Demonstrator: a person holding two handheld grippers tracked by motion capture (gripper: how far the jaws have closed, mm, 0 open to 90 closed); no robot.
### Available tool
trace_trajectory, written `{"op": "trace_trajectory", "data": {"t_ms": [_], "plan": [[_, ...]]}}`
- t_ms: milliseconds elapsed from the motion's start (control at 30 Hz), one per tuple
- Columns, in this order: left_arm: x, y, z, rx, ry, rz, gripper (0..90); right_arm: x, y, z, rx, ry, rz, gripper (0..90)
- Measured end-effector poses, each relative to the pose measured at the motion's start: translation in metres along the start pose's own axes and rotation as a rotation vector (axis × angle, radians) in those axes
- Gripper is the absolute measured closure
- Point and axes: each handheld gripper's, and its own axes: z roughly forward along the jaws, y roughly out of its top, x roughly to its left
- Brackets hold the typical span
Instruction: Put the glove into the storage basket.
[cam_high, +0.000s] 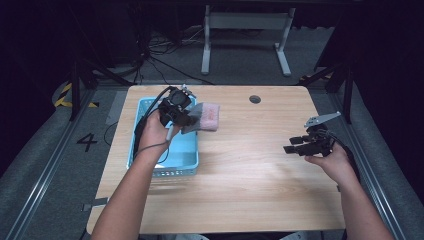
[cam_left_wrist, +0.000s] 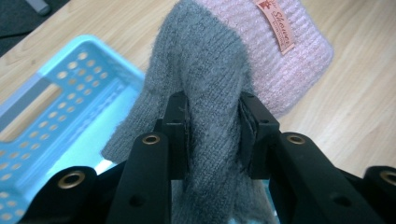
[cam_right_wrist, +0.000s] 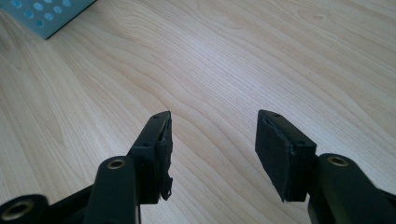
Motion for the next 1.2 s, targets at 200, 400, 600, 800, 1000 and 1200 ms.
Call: {"op": "trace_trajectory", "data": {"t_ms": [200,400,600,800,1000,1200], "plan": [[0.025,-0.008,0.003,0.021,0.019,-0.027,68.0,0.002,-0.003,-0.001,0.002,0.0,0.007,46.1],[0.046,-0.015,0.006,0.03,0.025,-0.04,68.0,0.002,-0.008,-0.002,0.008,-0.008,0.019,45.8],[0.062,-0.021,0.016,0.072,0.036,-0.035,67.8,0.002,-0.011,-0.002,0.014,-0.007,0.022,45.0],[0.072,-0.024,0.025,0.093,0.033,-0.055,67.7,0.003,-0.012,-0.001,0.018,-0.005,0.02,44.7],[0.079,-0.028,0.039,0.143,0.025,-0.075,67.7,0.004,-0.01,0.002,0.026,0.006,0.017,44.2],[0.084,-0.029,0.052,0.189,0.02,-0.086,67.5,0.005,-0.009,0.004,0.032,0.01,0.008,44.0]]}}
